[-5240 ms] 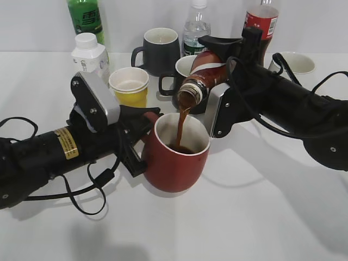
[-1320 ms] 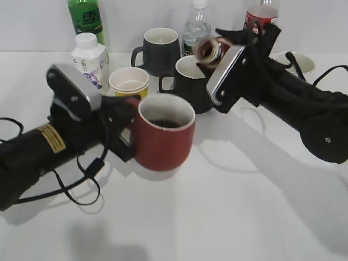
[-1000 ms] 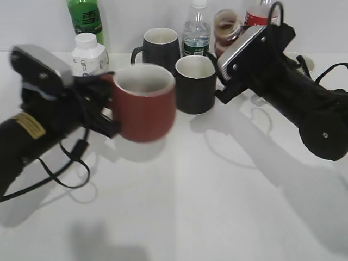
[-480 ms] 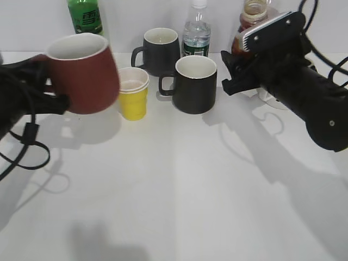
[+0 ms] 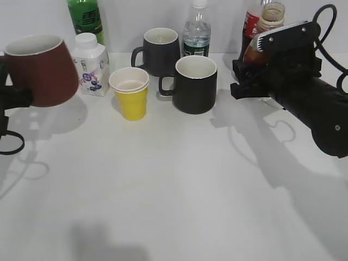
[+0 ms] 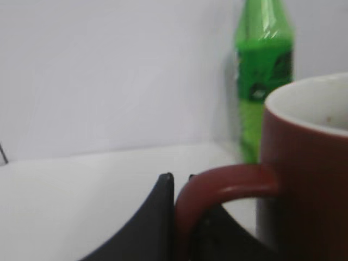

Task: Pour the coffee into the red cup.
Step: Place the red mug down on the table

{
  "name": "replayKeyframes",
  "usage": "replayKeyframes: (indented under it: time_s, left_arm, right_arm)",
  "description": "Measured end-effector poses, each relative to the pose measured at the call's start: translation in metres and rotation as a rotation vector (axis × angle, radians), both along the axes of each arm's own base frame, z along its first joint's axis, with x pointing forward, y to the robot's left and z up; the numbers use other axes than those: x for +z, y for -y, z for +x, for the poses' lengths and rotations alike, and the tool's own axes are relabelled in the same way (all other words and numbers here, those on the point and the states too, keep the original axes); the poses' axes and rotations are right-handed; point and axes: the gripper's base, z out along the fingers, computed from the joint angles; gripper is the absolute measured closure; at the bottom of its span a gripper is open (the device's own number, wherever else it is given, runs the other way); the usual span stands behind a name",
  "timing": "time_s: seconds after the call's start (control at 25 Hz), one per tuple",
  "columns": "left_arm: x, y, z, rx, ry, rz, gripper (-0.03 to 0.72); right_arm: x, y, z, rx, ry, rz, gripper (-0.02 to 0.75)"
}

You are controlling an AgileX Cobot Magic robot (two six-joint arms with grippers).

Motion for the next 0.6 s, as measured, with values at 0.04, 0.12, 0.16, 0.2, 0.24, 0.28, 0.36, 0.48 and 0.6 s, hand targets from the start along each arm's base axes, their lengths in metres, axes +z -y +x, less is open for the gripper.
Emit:
replayKeyframes:
  time_s: [0.04,0.12,0.16,0.2,0.24,0.28,0.36,0.48,0.6]
  left_arm:
    - [-0.003,-0.004,0.003,0.017,-0.009,0.005,0.643]
    - [-0.01,-0.008,0.011,0.04,-0.031,0.013,0.643]
    - [-0.014,-0.009,0.015,0.044,-0.045,0.018,0.643]
    - [-0.018,-0.008,0.02,0.043,-0.054,0.022,0.643]
    - [-0.021,-0.006,0.026,0.041,-0.061,0.027,0.643]
    - [-0.023,-0.004,0.031,0.033,-0.062,0.032,0.643]
    - [-0.03,0.0,0.041,0.012,-0.073,0.044,0.643]
    - [-0.041,0.005,0.055,-0.004,-0.088,0.055,0.643]
    - [-0.051,0.008,0.061,-0.007,-0.11,0.063,0.643]
  right_arm:
    - [0.0,0.0,0.0,-0.003,-0.002,0.005,0.234]
    - [0.0,0.0,0.0,-0.006,-0.003,0.007,0.234]
    - [0.0,0.0,0.0,-0.007,-0.003,0.009,0.234]
    - [0.0,0.0,0.0,-0.007,-0.003,0.009,0.234]
    - [0.0,0.0,0.0,-0.007,-0.003,0.01,0.234]
    - [0.0,0.001,0.0,-0.008,-0.004,0.01,0.234]
    - [0.0,0.001,0.0,-0.008,-0.004,0.01,0.234]
    - [0.0,0.001,0.0,-0.009,-0.004,0.011,0.234]
    - [0.0,0.001,0.0,-0.01,-0.004,0.012,0.234]
